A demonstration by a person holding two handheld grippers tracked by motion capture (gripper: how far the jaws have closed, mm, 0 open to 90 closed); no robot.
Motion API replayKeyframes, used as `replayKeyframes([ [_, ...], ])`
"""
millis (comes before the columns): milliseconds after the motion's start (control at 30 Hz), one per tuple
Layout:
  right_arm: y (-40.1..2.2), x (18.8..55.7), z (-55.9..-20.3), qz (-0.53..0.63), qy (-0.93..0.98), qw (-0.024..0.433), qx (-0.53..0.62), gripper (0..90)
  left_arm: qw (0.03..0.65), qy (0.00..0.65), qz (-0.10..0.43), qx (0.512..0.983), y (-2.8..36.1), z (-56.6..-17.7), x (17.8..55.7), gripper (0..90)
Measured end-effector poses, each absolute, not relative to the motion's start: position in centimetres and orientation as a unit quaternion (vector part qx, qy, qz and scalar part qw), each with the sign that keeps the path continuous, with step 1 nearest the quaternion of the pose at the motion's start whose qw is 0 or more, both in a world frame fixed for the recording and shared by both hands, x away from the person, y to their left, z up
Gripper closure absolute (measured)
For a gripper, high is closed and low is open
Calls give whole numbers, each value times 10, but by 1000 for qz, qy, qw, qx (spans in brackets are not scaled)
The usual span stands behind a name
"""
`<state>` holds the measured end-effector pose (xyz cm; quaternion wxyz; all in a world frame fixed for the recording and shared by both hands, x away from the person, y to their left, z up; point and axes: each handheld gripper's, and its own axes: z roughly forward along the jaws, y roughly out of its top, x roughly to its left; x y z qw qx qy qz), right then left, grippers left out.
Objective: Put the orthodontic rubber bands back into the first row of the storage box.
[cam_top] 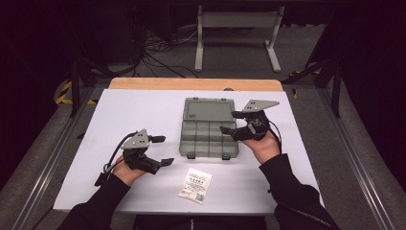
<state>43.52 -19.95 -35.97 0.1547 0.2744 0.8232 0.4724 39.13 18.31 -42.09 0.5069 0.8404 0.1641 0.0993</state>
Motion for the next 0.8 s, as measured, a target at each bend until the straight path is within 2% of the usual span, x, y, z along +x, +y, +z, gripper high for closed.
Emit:
replayKeyframes([
  [167,-193,423,-358,468,829,152,267,151,491,163,129,846,195,-419,386,120],
  [333,-185,410,-354,467,839,150,236,107,493,171,125,844,202,-420,383,110],
  [500,-178,402,-354,466,845,147,219,103,495,172,127,842,208,-420,381,110],
  [800,-156,389,-351,435,875,96,190,109,503,183,124,835,214,-421,384,109],
])
